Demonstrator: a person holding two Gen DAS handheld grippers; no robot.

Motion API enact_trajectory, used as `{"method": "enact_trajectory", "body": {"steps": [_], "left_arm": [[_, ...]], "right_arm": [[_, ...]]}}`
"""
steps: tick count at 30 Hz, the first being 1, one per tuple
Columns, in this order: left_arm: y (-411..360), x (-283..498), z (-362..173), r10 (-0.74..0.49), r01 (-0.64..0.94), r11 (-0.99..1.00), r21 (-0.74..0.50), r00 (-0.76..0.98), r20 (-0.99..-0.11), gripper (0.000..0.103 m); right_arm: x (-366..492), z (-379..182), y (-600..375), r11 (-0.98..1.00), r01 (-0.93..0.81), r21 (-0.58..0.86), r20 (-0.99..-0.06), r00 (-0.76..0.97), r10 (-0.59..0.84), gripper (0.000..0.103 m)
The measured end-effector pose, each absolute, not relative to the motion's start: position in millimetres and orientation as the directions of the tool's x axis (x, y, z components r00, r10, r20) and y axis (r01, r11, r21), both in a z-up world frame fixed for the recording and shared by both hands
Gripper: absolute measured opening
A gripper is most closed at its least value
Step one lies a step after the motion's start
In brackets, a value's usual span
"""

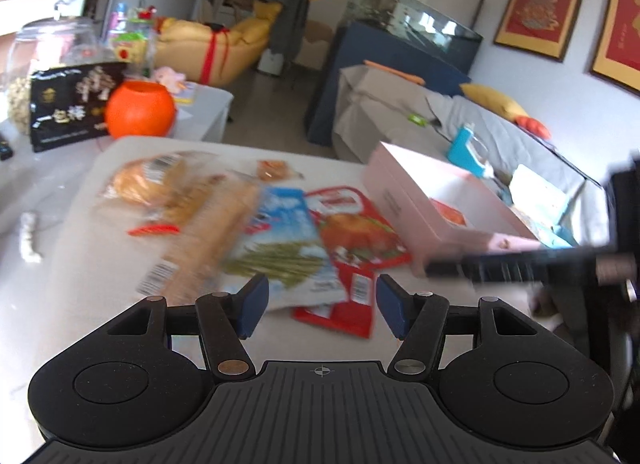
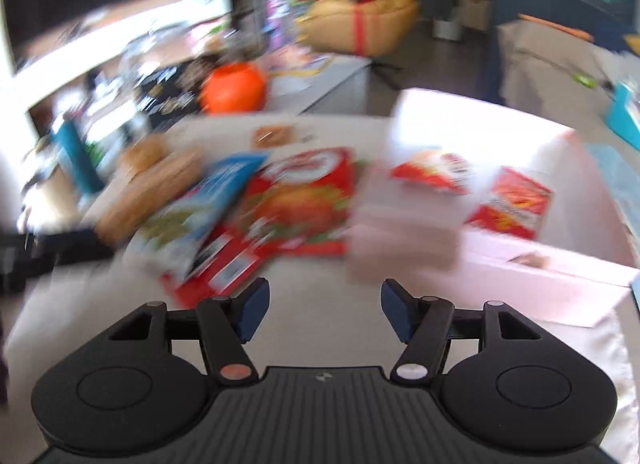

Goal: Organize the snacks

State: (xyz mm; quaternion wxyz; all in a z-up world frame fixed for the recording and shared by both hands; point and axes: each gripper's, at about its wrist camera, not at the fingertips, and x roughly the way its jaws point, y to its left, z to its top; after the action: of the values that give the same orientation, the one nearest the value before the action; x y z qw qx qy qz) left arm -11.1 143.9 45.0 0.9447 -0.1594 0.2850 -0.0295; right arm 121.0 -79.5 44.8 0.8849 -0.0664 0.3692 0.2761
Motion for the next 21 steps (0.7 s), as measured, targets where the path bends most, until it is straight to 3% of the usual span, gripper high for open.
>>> {"method": "enact_trajectory", "body": {"steps": [5, 11, 14, 16, 21], "left_arm": [[138, -12, 39, -0.149, -0.032, 0.951, -0.307, 0.823, -0.548, 0.064], [150, -17, 37, -0.115, -0.077, 0.948, -0.309, 0.821, -0.56, 0.064], [154, -20, 33, -0.102, -0.099, 0.945, -0.311, 0.816, -0.569, 0.064], [157, -21, 30, -0.092, -0.118, 0.941, -0.317, 0.812, -0.576, 0.064], [162, -23, 26, -0.054, -0.181, 0.925, -0.334, 0.808, -0.587, 0.064]], "right_arm": [[154, 46, -74, 0.844, -0.493, 0.209, -0.675, 0.552, 0.489, 0.063], [172, 25, -7, 0.843, -0.527, 0.109, -0.724, 0.539, 0.431, 0.066], [171, 19, 20, 0.834, -0.55, 0.04, -0.717, 0.566, 0.408, 0.076], [169, 18, 30, 0.839, -0.544, -0.002, -0.708, 0.593, 0.383, 0.076], [180, 22, 38, 0.861, -0.507, 0.043, -0.711, 0.59, 0.383, 0.077]]}}
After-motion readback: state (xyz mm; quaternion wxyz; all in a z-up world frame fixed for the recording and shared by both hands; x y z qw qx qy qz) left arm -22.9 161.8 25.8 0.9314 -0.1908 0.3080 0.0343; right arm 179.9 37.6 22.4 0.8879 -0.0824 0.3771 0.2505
